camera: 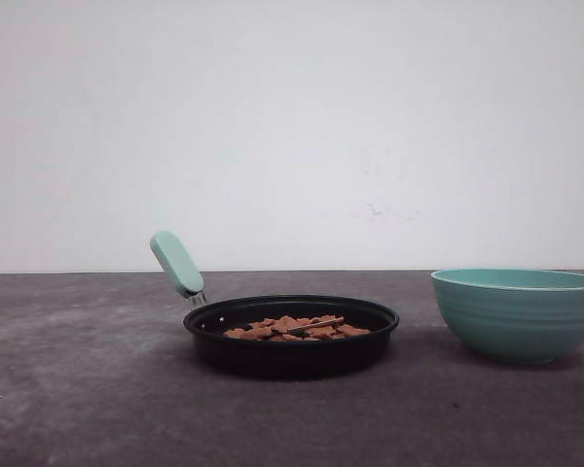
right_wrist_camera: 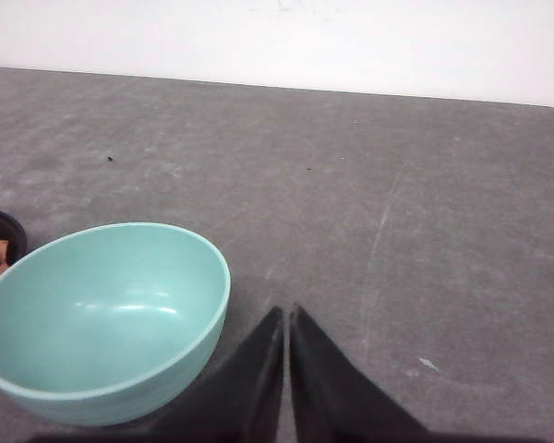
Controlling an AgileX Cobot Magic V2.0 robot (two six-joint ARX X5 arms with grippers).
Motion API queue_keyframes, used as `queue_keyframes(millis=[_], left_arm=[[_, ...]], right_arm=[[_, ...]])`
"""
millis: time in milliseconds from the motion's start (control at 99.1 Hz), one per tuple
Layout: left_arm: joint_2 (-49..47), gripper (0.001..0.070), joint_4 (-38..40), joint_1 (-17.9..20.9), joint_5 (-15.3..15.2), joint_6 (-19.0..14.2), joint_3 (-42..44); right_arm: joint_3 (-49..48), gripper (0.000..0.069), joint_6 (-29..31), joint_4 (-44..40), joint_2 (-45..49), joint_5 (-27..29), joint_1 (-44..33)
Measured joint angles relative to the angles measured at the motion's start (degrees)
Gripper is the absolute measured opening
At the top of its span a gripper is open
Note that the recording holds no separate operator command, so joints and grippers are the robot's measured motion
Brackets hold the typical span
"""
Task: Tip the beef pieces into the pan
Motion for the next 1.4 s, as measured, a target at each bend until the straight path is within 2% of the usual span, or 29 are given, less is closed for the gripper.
queue_keyframes(millis=[101,192,222,293,424,464,494,575,636,686,807,868,938,1070,1403], left_arm=[[-4.0,0.0012,2.6,4.7,1.0,1.6,-3.4],[-8.6,0.0012,5.7,10.1,1.7,2.3,-11.6],[-10.1,0.0012,6.9,11.7,2.8,2.5,-14.9],[-13.9,0.0012,10.4,14.8,8.8,2.7,-23.2],[-20.2,0.0012,18.3,19.0,25.0,3.0,-35.2],[-21.2,0.0012,19.4,19.3,28.5,3.2,-37.8],[-21.1,0.0012,19.7,19.3,29.9,3.3,-39.5],[-21.0,0.0012,18.1,19.4,30.2,3.5,-43.3],[-21.0,0.0012,16.8,19.4,29.3,3.7,-44.9],[-20.9,0.0012,16.5,19.4,27.3,3.8,-45.4],[-21.0,0.0012,17.6,19.4,20.5,3.7,-45.8],[-21.0,0.0012,18.6,19.4,18.9,3.5,-46.9],[-20.9,0.0012,20.6,19.4,19.6,3.4,-48.2],[-21.1,0.0012,22.0,19.4,24.1,4.7,-48.6],[-21.1,0.0012,22.3,19.4,25.0,9.0,-48.7]], right_arm=[[0.0,0.001,0.0,0.0,0.0,0.0,0.0],[0.0,0.001,0.0,0.0,0.0,0.0,0.0],[0.0,0.001,0.0,0.0,0.0,0.0,0.0],[0.0,0.001,0.0,0.0,0.0,0.0,0.0],[0.0,0.001,0.0,0.0,0.0,0.0,0.0],[0.0,0.001,0.0,0.0,0.0,0.0,0.0],[0.0,0.001,0.0,0.0,0.0,0.0,0.0],[0.0,0.001,0.0,0.1,0.0,0.0,0.0],[0.0,0.001,0.0,0.1,0.0,0.0,0.0],[0.0,0.001,0.0,0.1,0.0,0.0,0.0],[0.0,0.001,0.0,0.1,0.0,0.0,0.0],[0.0,0.001,0.0,0.1,0.0,0.0,0.0],[0.0,0.001,0.0,0.1,0.0,0.0,0.0],[0.0,0.001,0.0,0.1,0.0,0.0,0.0],[0.0,0.001,0.0,0.1,0.0,0.0,0.0]])
